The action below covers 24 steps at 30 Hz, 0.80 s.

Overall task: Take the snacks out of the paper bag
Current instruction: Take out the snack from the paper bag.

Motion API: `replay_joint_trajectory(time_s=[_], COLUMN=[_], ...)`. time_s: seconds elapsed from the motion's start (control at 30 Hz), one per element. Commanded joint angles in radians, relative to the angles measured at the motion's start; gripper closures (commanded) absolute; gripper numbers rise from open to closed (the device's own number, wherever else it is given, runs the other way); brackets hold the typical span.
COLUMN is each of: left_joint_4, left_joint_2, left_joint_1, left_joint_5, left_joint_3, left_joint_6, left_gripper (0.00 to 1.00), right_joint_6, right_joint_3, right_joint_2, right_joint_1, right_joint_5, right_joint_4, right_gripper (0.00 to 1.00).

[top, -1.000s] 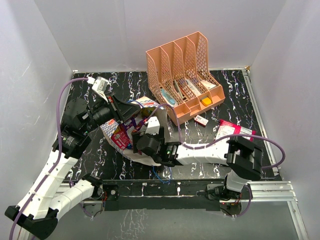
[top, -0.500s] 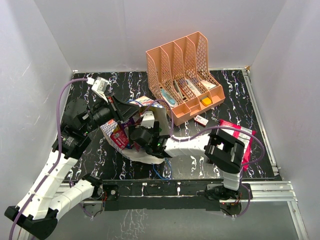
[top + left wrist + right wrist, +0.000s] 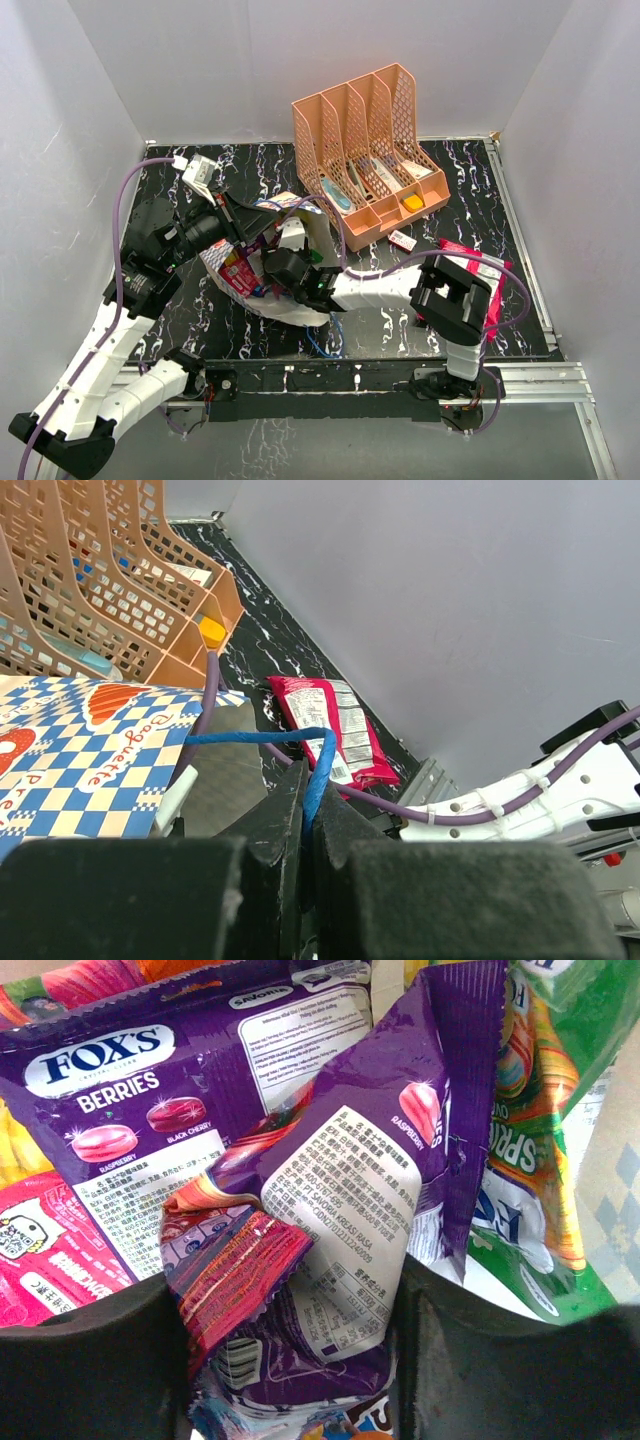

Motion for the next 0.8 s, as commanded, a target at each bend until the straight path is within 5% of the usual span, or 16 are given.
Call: replay_joint_trajectory(time_s=[0.0,0.17,0.5,0.77], left_joint_4=[0.04,0.037,0.027,0.0], left_joint_2=[-0.032,-0.028,-0.001,0.007], left_joint_1=[-0.01,-0.01,-0.01,-0.01], left_joint_5=[0.025,0.01,-0.019,-0.092], left_joint_3=[0.007,0.003,0.014,0.021], left_joint_6=[-0.002,-0.003,0.005,0.019], left_gripper=[1.0,1.0,1.0,1.0], right_joint_6=[-0.028,-0.036,-0.038,-0.017], right_joint_3=[-0.024,-0.052,-0.11,-0.152], right_joint_2=[-0.085,-0.182,-0.359,-0.582], right_joint_1=[-0.004,-0.004,-0.004,-0.004], right_joint_5=[-0.045,-0.072,-0.185,-0.279], right_joint_4=[0.1,0.102,0.1,-0.093], right_gripper=[0.45,0.56,0.6,0.6])
